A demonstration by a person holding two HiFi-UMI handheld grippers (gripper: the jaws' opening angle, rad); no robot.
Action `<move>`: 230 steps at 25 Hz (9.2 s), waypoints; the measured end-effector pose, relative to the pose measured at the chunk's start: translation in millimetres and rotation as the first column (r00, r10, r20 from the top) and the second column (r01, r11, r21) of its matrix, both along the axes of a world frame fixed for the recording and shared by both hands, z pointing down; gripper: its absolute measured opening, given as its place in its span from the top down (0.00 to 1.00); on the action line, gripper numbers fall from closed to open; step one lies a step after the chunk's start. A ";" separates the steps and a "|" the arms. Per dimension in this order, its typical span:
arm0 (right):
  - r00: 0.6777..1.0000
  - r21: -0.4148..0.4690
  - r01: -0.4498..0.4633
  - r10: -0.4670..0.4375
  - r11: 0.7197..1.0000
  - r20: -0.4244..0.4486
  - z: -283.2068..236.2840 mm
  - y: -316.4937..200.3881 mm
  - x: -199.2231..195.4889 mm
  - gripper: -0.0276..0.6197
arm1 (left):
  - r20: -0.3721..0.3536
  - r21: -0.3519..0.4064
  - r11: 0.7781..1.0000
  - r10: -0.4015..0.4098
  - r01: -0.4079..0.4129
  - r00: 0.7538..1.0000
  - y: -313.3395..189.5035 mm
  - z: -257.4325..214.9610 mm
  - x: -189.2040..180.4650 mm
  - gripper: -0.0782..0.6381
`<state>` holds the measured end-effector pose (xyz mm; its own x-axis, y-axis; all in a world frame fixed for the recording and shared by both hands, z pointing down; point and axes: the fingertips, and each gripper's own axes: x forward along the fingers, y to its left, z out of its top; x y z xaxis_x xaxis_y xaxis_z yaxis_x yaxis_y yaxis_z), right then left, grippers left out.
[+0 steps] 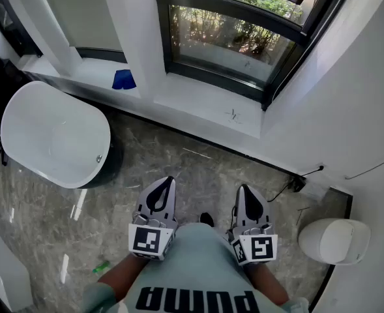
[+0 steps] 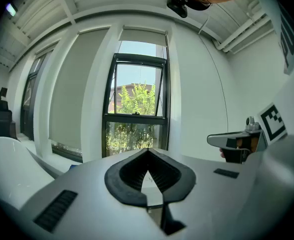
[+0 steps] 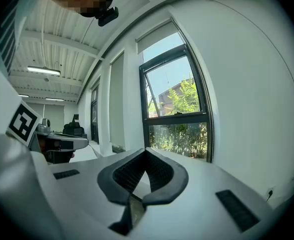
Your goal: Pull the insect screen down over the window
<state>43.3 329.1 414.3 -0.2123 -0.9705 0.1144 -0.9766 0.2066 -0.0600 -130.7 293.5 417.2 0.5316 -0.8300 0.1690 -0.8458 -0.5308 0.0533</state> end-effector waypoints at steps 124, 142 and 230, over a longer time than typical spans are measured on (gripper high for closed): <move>0.330 0.603 0.079 0.550 0.794 -0.767 -600.0 -655.4 230.4 0.64 | 0.584 0.666 0.671 -0.199 -0.325 0.787 -771.2 -528.2 117.2 0.33; 0.011 0.659 -0.007 0.659 0.752 -0.752 -760.0 -679.6 260.0 0.60 | 0.530 0.817 0.526 -0.523 -0.237 0.667 -820.2 -733.0 88.0 0.27; -0.019 -0.280 -0.153 -0.286 0.948 -0.958 -230.9 -683.0 262.5 0.61 | 0.998 -0.057 0.879 0.043 -0.473 -0.040 -801.5 -200.3 64.0 0.24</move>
